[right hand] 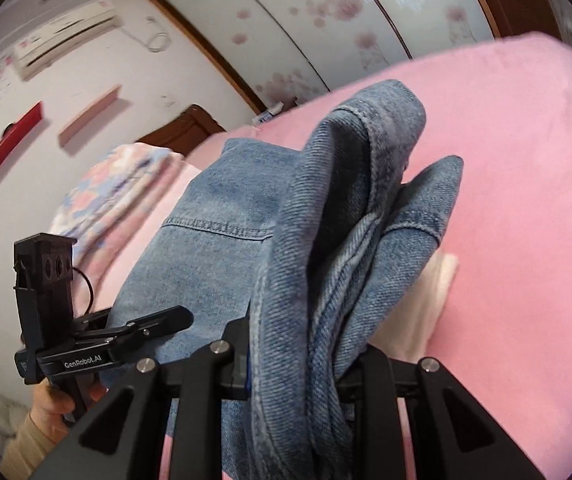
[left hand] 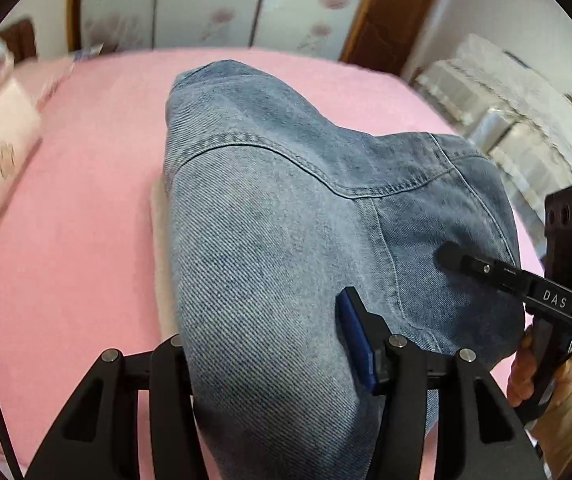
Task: Fold large clothes
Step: 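Carry the denim bundle onto the cream towel with the right gripper, then open the right gripper and withdraw both grippers from the stack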
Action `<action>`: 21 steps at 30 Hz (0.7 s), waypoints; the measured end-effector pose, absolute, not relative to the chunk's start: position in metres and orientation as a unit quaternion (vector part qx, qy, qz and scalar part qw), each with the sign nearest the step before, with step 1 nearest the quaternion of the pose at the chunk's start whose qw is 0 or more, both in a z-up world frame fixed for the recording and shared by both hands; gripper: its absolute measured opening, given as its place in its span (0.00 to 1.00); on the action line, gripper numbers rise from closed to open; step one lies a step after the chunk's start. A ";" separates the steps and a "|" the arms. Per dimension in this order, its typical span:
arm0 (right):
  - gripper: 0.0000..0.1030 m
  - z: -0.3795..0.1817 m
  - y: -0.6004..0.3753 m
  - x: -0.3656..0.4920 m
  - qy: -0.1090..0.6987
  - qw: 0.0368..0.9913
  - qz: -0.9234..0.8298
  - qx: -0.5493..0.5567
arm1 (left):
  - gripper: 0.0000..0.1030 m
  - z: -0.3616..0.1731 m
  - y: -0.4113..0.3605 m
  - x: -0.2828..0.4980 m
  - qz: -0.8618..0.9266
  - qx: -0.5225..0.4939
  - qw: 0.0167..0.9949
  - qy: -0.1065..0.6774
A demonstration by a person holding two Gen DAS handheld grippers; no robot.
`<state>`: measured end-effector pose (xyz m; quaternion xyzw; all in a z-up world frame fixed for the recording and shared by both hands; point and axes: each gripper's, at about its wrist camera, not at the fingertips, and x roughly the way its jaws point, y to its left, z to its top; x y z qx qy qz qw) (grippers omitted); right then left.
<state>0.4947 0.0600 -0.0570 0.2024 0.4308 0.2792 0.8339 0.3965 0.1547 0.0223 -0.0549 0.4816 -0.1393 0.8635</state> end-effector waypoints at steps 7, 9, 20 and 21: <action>0.37 -0.130 0.065 0.502 0.485 0.813 0.257 0.192 | 0.81 -0.059 0.192 0.416 -0.089 -0.135 0.852 0.498; 0.37 -0.120 0.067 0.500 0.494 0.813 0.257 0.171 | 0.83 -0.053 0.191 0.414 -0.078 -0.121 0.859 0.491; 0.43 -0.057 0.030 0.451 0.494 0.840 0.198 0.108 | 0.83 0.011 0.189 0.356 0.006 -0.096 0.877 0.471; 0.43 -0.052 0.029 0.447 0.492 0.842 0.195 0.105 | 0.83 0.017 0.187 0.346 0.006 -0.102 0.876 0.472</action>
